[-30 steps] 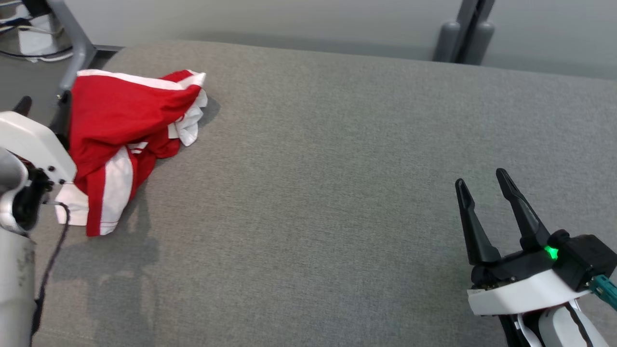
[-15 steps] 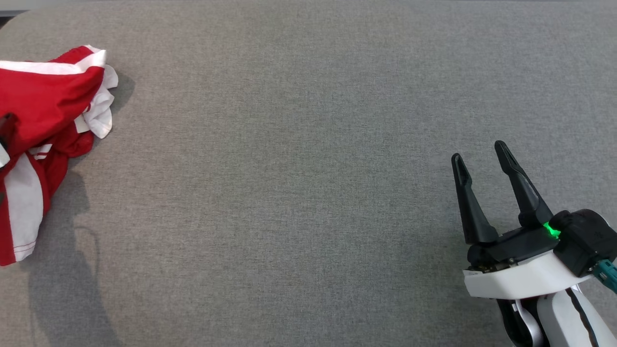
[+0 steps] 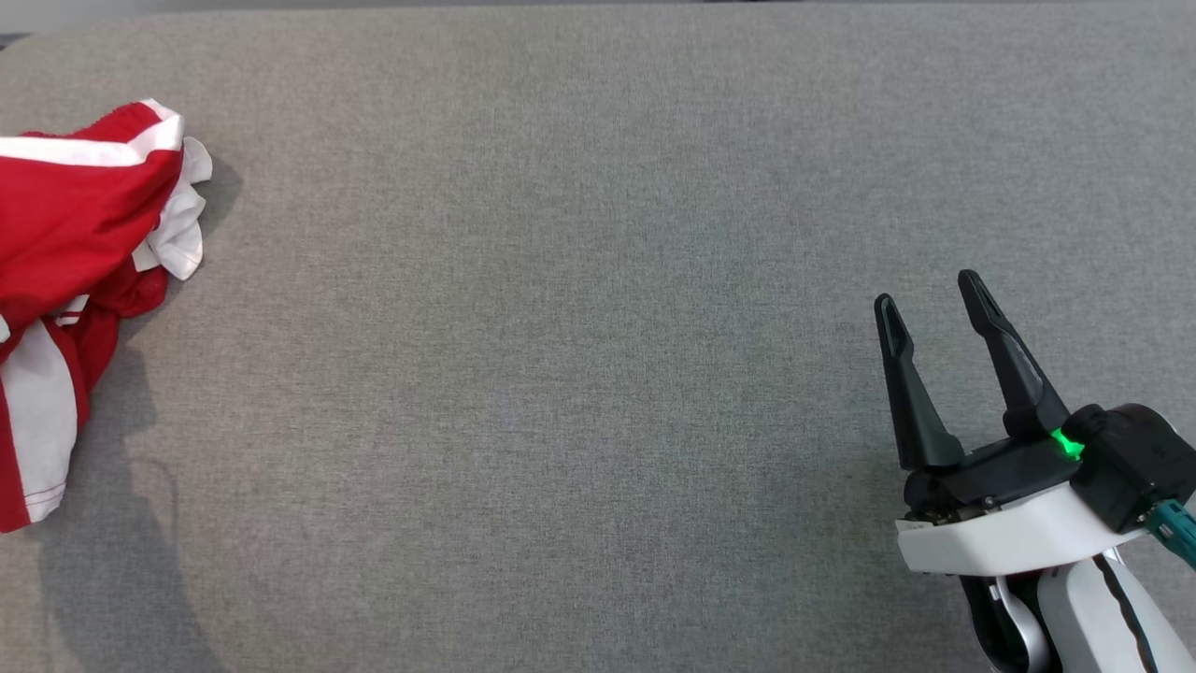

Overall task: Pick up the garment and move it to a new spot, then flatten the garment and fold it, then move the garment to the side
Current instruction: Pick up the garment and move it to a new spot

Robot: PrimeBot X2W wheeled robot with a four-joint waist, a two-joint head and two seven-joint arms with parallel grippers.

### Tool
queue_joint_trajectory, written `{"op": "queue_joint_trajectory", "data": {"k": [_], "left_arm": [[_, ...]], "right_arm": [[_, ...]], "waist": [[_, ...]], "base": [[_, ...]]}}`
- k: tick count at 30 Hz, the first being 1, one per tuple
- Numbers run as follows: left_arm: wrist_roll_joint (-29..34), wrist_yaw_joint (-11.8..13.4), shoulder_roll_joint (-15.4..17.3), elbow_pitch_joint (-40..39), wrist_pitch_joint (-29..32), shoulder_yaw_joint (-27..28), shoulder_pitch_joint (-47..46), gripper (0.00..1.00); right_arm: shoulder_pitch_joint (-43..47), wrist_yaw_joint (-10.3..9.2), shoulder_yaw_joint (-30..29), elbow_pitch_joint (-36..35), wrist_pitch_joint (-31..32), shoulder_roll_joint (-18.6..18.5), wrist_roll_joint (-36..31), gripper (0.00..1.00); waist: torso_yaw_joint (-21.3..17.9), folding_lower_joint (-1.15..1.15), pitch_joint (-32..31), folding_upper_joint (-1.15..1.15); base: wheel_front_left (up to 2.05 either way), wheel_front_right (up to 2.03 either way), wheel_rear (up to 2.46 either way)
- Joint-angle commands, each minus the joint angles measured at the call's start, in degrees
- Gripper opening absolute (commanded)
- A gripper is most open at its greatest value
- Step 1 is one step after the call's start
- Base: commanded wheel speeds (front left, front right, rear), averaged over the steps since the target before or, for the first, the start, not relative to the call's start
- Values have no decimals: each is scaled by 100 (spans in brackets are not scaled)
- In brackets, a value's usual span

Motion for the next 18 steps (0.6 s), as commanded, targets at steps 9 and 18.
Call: {"op": "queue_joint_trajectory", "data": {"k": [9,18], "left_arm": [[-60,-19,83,-83,-464,-479,71,0],[-172,-21,139,-681,-750,-1281,18,0]], "right_arm": [[212,13,-9,142,-28,58,102,100],[537,12,-32,231,-28,87,233,100]], "waist": [[26,-1,-660,0],[-48,-1,-1307,0]], "base": [[0,0,0],[0,0,0]]}}
